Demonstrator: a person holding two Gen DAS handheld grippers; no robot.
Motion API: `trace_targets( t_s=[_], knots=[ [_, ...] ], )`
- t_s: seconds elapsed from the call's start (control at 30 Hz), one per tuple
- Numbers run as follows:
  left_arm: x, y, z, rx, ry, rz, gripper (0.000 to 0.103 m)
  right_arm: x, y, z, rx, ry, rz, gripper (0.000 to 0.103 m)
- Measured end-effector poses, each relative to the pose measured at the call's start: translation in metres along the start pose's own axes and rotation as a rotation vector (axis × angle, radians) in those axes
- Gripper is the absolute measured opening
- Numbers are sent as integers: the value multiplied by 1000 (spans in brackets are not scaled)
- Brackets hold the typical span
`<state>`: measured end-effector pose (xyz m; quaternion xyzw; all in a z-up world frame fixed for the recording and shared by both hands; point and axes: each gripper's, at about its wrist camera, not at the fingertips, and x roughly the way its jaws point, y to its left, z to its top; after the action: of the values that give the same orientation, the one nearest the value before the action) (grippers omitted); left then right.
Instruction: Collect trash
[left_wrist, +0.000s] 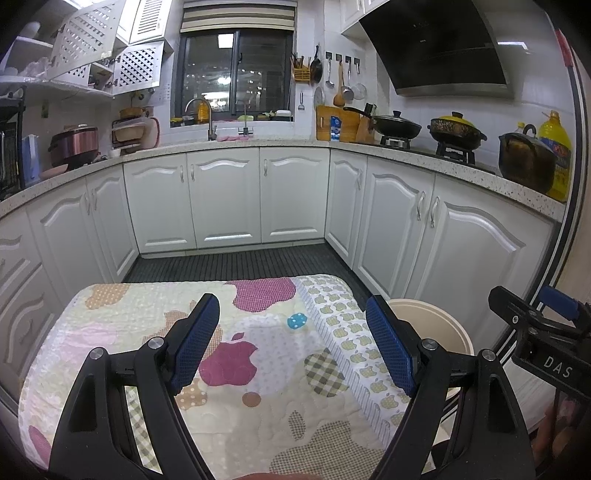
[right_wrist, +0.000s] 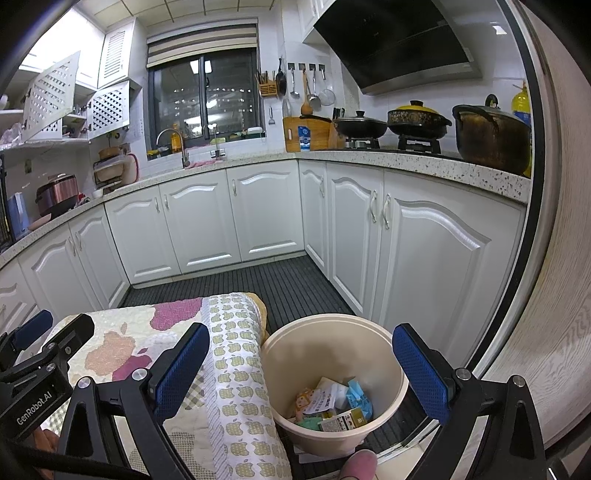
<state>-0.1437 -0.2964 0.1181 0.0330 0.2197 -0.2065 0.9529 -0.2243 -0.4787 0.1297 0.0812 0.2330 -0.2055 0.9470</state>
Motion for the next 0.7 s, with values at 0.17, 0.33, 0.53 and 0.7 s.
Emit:
trace_targets(
  t_s=[0.17, 0.33, 0.53, 0.7],
  knots=[
    [0, 0, 0, 0, 1, -1, 81, 0, -1, -1, 6, 2, -2, 98],
    [1, -1, -1, 0, 2, -2, 81, 0, -1, -2, 1, 7, -4, 98],
    [1, -1, -2, 1, 3, -3, 81, 2, 0, -3, -1, 13, -5, 98],
    [1, -1, -2, 5, 1, 1, 81, 3, 0, -3, -2, 19, -6, 98]
  ],
)
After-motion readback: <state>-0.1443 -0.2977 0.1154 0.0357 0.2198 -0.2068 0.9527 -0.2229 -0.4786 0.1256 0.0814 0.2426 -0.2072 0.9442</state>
